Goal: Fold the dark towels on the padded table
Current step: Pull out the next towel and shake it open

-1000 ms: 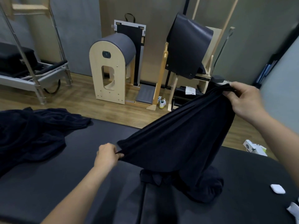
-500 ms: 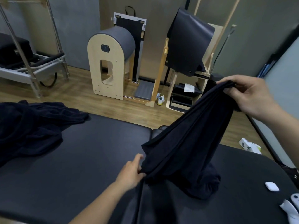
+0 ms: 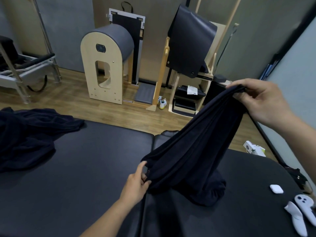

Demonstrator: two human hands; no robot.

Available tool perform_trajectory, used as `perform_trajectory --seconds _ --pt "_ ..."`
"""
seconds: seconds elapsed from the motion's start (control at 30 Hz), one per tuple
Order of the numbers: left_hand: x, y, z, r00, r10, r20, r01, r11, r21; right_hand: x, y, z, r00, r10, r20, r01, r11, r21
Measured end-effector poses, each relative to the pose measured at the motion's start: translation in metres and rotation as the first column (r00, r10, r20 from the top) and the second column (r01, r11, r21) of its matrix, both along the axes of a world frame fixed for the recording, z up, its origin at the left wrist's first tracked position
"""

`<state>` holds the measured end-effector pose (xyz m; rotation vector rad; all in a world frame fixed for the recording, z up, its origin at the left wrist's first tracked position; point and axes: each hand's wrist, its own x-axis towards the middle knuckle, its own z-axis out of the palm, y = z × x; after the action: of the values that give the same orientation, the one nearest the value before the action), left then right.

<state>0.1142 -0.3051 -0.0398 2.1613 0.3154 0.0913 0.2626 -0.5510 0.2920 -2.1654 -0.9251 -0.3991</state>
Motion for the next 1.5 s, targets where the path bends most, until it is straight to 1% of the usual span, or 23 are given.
perform_trajectory --seconds 0.23,0.37,0.47,0.53,0.6,0.67,0.73,0.77,0.8,0.87,0.93,0.97,1.03,1.1,1.13,1.17,1.2,1.27,1.33,1.37,1.43,1.47,1.5 --pt "0.011 0.011 0.0 0.999 -0.03 -0.028 0.03 0.999 0.019 0.0 -0.002 0.0 1.0 -0.02 0.012 0.02 1.0 -0.001" --pt "0.012 0.029 -0.003 1.0 -0.022 0.004 0.021 0.988 0.153 0.006 -0.01 -0.001 0.998 -0.062 -0.006 0.062 0.997 0.035" --pt "0.039 0.082 0.043 0.999 -0.04 -0.017 0.043 0.942 0.332 0.021 -0.024 -0.002 0.987 -0.156 -0.024 0.157 0.985 0.072" --pt "0.074 0.126 0.122 0.998 -0.06 -0.033 0.068 0.866 0.495 0.036 -0.04 0.008 0.975 -0.213 -0.06 0.218 0.97 0.105" --pt "0.109 0.159 0.236 0.993 -0.103 0.055 0.042 0.755 0.655 0.053 -0.06 0.038 0.956 -0.269 -0.114 0.285 0.945 0.16" --pt "0.132 0.166 0.364 0.929 -0.147 0.341 -0.159 0.671 0.724 0.066 -0.074 0.086 0.933 -0.354 -0.068 0.356 0.875 0.328" --pt "0.138 0.156 0.478 0.768 -0.176 0.616 -0.343 0.698 0.628 0.071 -0.083 0.138 0.909 -0.415 0.035 0.333 0.775 0.536" --pt "0.134 0.149 0.524 0.739 -0.166 0.653 -0.372 0.707 0.601 0.076 -0.089 0.163 0.899 -0.43 0.079 0.307 0.749 0.587" --pt "0.129 0.141 0.562 0.757 -0.165 0.632 -0.379 0.677 0.631 0.077 -0.092 0.186 0.893 -0.439 0.101 0.302 0.749 0.59" --pt "0.116 0.129 0.623 0.794 -0.185 0.579 -0.404 0.552 0.729 0.082 -0.106 0.225 0.861 -0.49 0.134 0.372 0.788 0.491" --pt "0.103 0.121 0.668 0.745 -0.179 0.642 -0.487 0.512 0.708 0.081 -0.118 0.264 0.805 -0.562 0.19 0.423 0.768 0.481" --pt "0.098 0.118 0.686 0.722 -0.17 0.671 -0.504 0.536 0.678 0.077 -0.122 0.282 0.804 -0.566 0.18 0.419 0.755 0.504" --pt "0.088 0.11 0.711 0.737 -0.134 0.663 -0.474 0.597 0.648 0.065 -0.123 0.308 0.841 -0.519 0.152 0.403 0.789 0.464" --pt "0.08 0.108 0.731 0.742 -0.12 0.659 -0.482 0.588 0.65 0.059 -0.119 0.327 0.848 -0.503 0.17 0.394 0.811 0.433" --pt "0.077 0.11 0.739 0.7 -0.121 0.704 -0.521 0.587 0.619 0.057 -0.116 0.335 0.839 -0.509 0.192 0.373 0.795 0.478" --pt "0.072 0.113 0.746 0.669 -0.1 0.737 -0.536 0.622 0.571 0.056 -0.114 0.344 0.839 -0.507 0.197 0.349 0.779 0.52" --pt "0.066 0.115 0.751 0.683 -0.059 0.728 -0.506 0.681 0.53 0.054 -0.111 0.35 0.855 -0.488 0.175 0.334 0.777 0.533" --pt "0.056 0.116 0.755 0.758 0.004 0.653 -0.43 0.756 0.494 0.05 -0.102 0.36 0.903 -0.414 0.114 0.302 0.8 0.518" --pt "0.049 0.12 0.758 0.717 0.051 0.696 -0.443 0.804 0.398 0.046 -0.095 0.369 0.925 -0.362 0.112 0.232 0.776 0.586" --pt "0.047 0.121 0.758 0.696 0.059 0.715 -0.449 0.814 0.369 0.044 -0.093 0.373 0.936 -0.337 0.107 0.204 0.763 0.613" --pt "0.046 0.12 0.756 0.736 0.05 0.675 -0.423 0.812 0.402 0.041 -0.087 0.375 0.959 -0.275 0.065 0.179 0.769 0.614" --pt "0.047 0.12 0.756 0.725 0.05 0.686 -0.43 0.812 0.395 0.039 -0.084 0.376 0.961 -0.269 0.072 0.167 0.763 0.625" --pt "0.048 0.122 0.758 0.68 0.055 0.731 -0.457 0.812 0.363 0.039 -0.082 0.378 0.955 -0.278 0.101 0.148 0.745 0.651"
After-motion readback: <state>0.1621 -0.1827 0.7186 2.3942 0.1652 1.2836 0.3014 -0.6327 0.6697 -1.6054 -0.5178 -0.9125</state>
